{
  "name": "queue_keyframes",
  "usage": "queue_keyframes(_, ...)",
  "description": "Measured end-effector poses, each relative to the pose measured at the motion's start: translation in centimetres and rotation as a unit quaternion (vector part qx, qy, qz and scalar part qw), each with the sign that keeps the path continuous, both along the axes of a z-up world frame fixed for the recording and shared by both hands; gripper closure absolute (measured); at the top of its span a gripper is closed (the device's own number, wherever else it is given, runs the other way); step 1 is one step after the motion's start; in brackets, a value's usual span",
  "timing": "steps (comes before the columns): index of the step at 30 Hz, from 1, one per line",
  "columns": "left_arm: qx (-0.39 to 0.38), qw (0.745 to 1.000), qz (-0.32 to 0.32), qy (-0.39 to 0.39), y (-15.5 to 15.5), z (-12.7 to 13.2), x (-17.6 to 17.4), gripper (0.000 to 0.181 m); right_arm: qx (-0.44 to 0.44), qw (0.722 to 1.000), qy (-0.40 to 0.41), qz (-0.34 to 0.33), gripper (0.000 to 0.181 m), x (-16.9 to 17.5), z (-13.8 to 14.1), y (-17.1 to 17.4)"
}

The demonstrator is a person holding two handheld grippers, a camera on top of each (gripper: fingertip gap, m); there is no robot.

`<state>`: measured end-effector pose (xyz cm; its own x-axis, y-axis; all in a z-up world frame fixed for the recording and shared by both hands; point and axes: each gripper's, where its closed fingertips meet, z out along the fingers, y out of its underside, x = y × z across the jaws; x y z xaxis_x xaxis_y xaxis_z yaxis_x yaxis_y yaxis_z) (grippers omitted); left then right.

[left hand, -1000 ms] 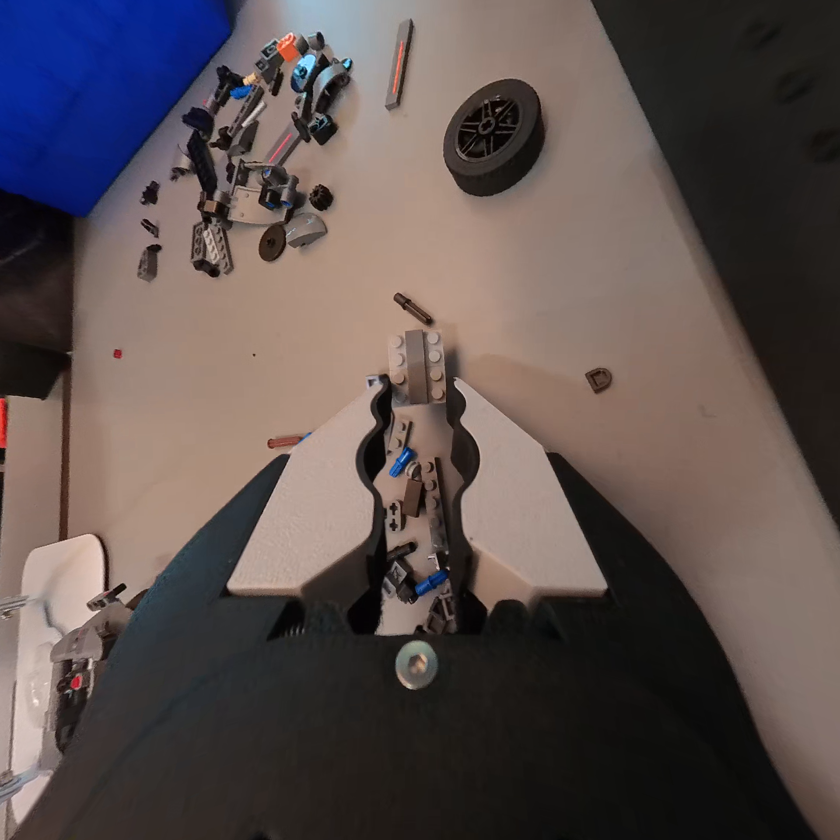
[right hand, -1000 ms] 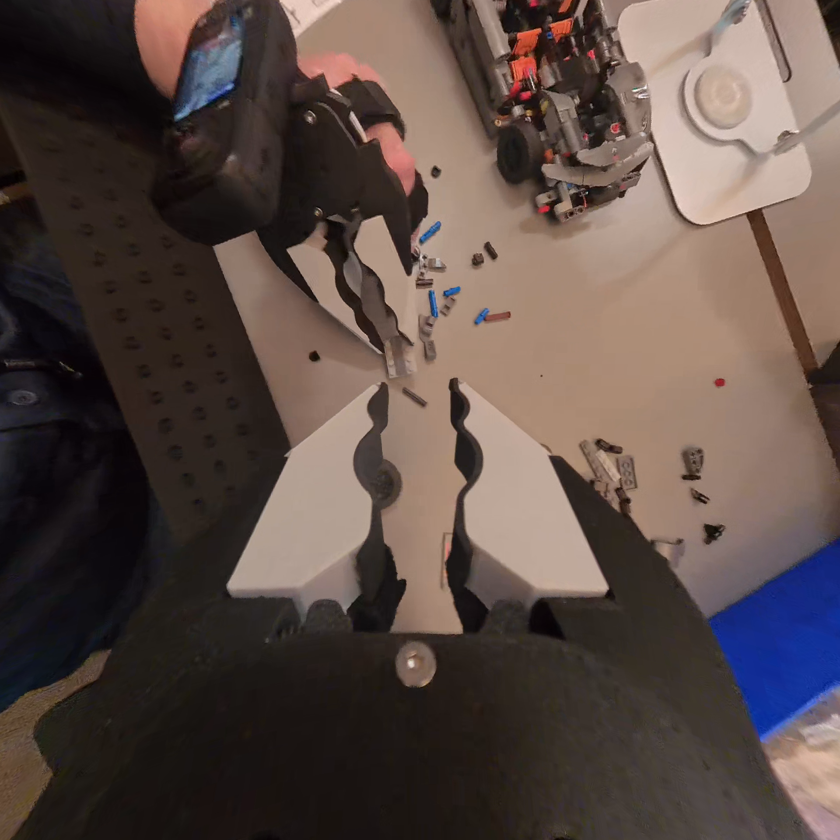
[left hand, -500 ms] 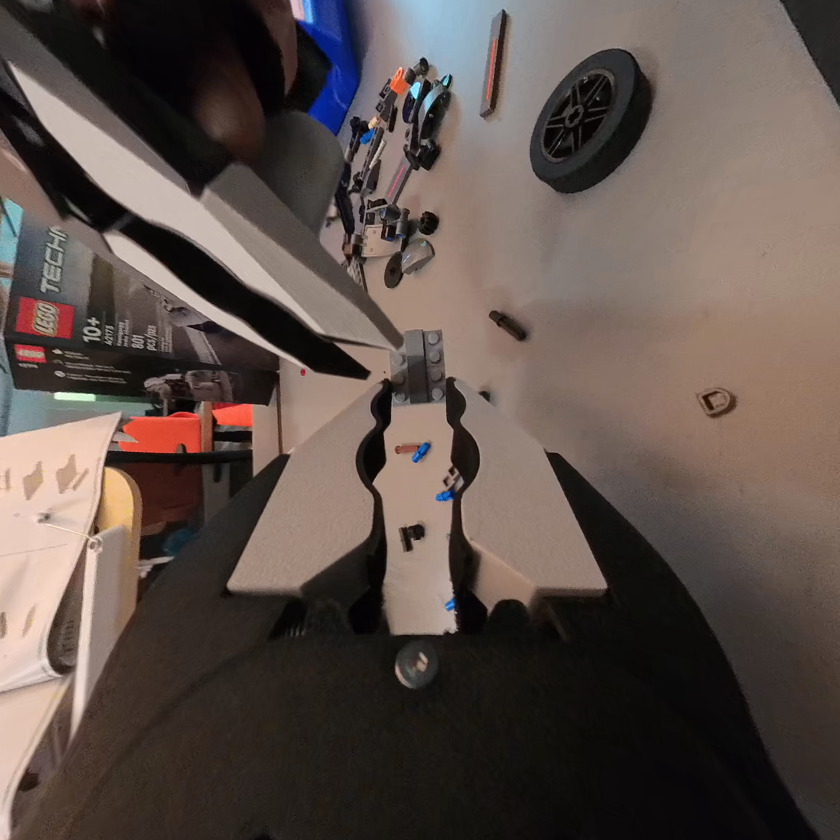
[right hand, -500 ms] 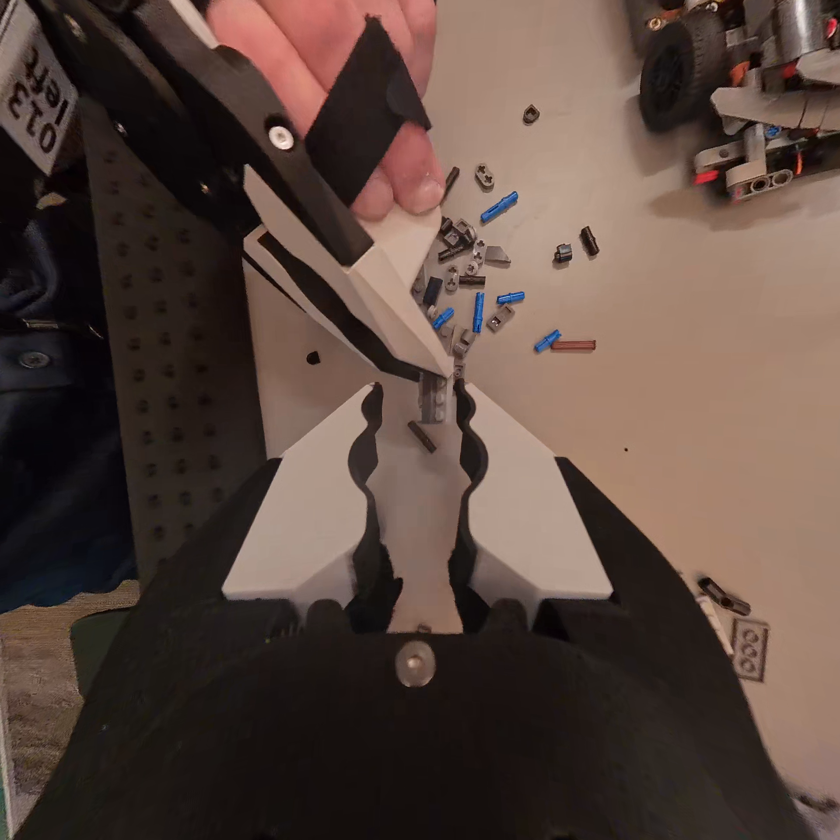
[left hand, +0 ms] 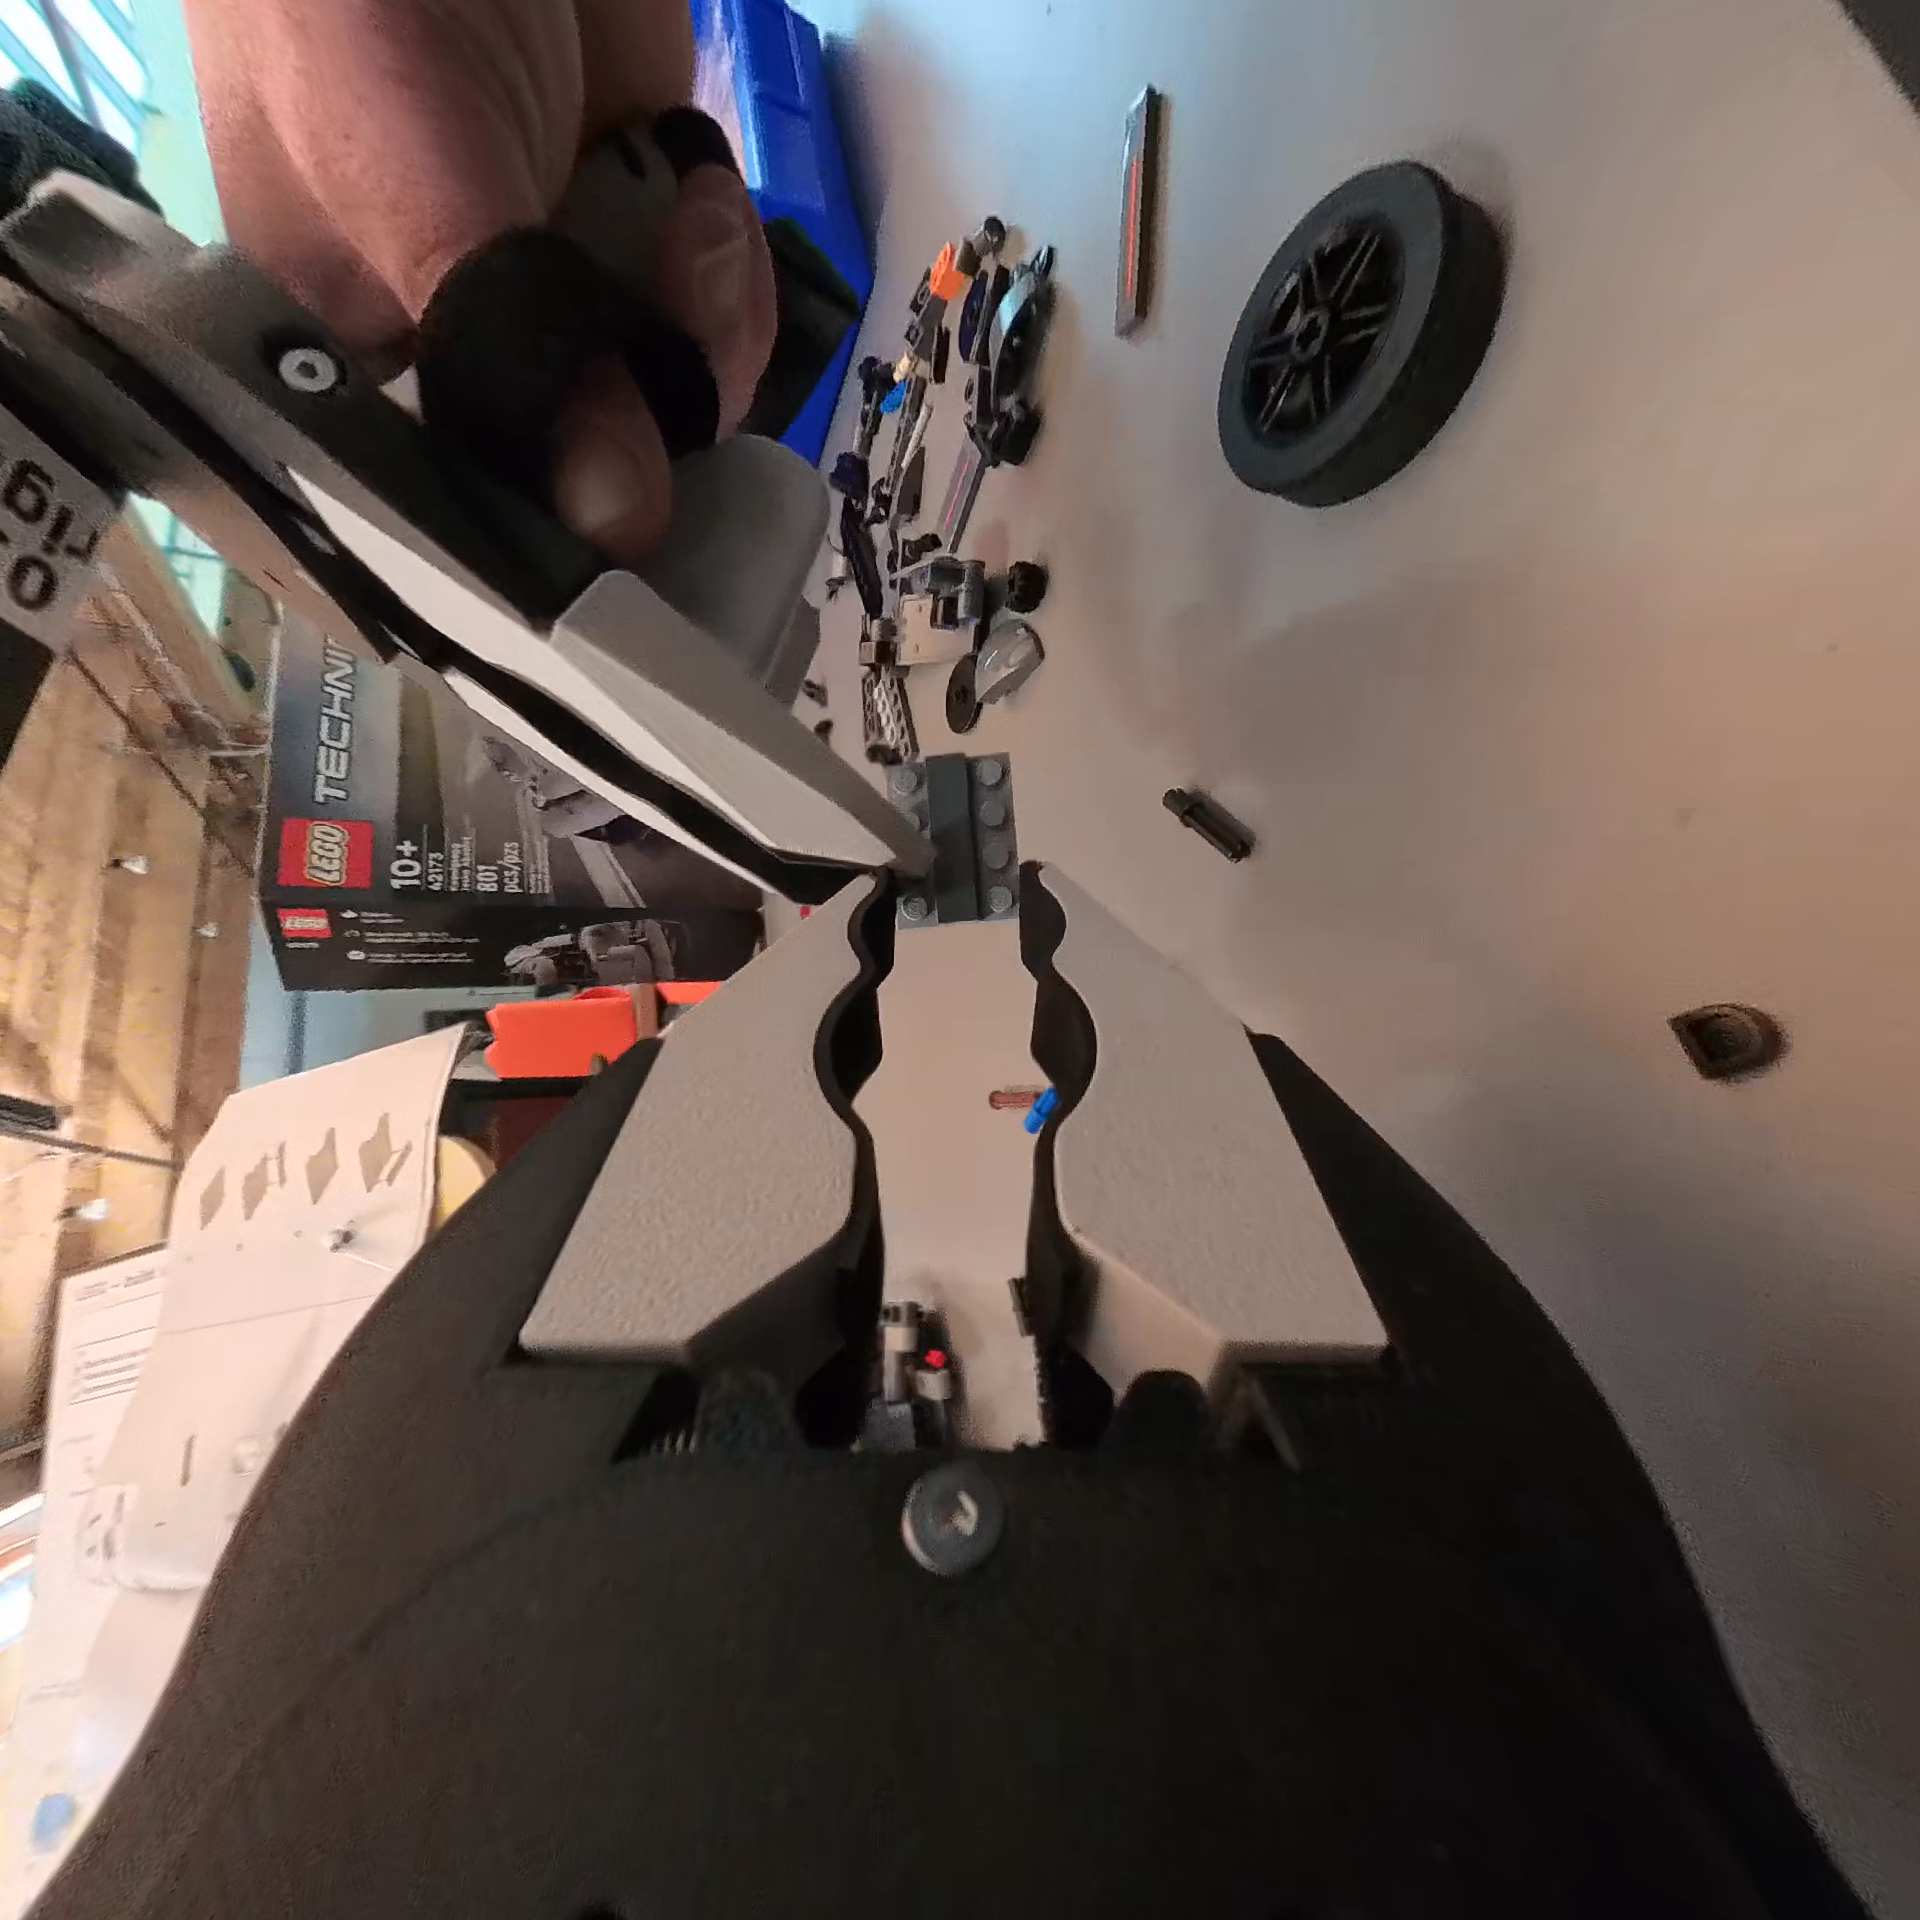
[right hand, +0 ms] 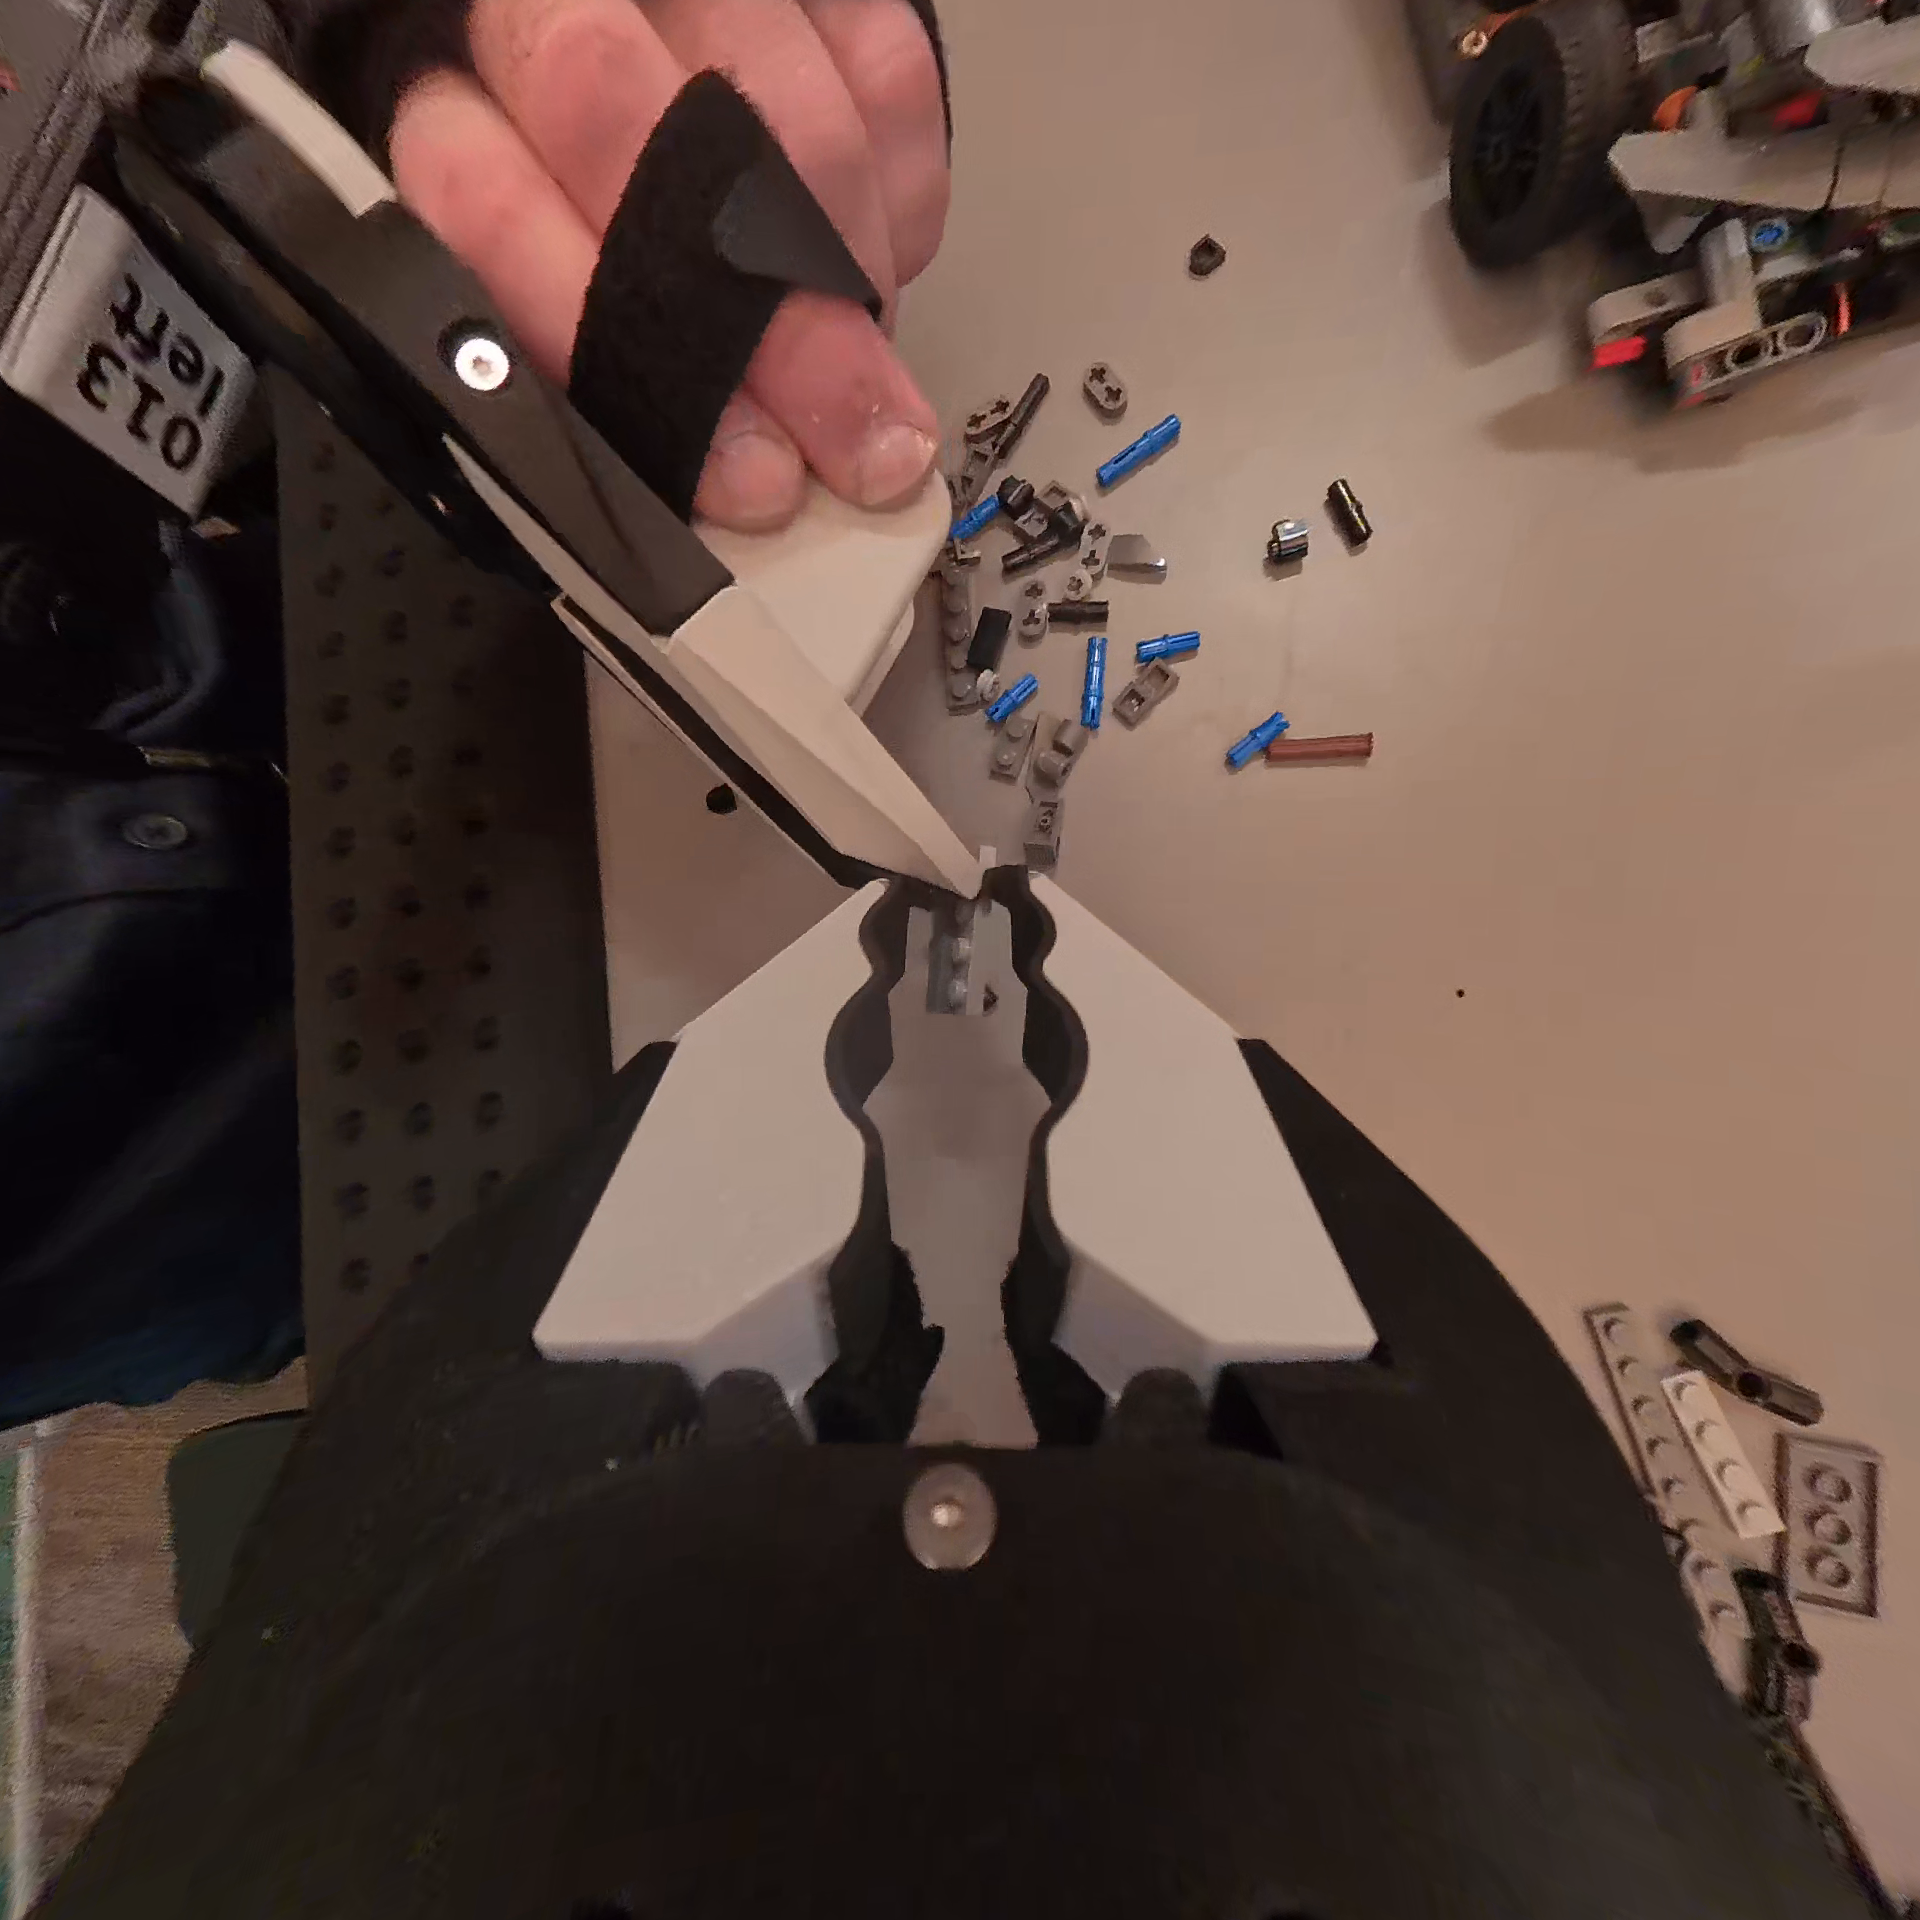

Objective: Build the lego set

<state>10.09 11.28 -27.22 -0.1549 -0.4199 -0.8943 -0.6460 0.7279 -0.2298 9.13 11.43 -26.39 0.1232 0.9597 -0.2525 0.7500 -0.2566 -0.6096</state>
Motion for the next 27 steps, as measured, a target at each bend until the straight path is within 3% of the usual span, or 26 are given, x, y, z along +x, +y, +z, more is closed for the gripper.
queue_keyframes(6, -0.006, 1.000, 0.006, -0.024, 0.4, 0.7, 0.0, 0.160, -0.014, 0.999, 0.004, -0.034, 0.170, 0.3, 0.4, 0.8)
queue_keyframes(12, -0.007, 0.999, 0.017, -0.032, 1.1, 1.0, -0.4, 0.160, -0.049, 0.997, 0.037, -0.054, 0.165, 0.3, 1.0, 1.1)
queue_keyframes(19, -0.028, 0.998, 0.019, -0.048, 1.4, 1.1, -0.6, 0.159, -0.058, 0.995, 0.059, -0.051, 0.178, 0.6, 1.4, 1.3)
queue_keyframes(27, -0.071, 0.994, 0.028, -0.078, 2.2, 1.6, -1.1, 0.159, -0.071, 0.993, 0.078, -0.059, 0.162, 0.6, 1.8, 1.7)
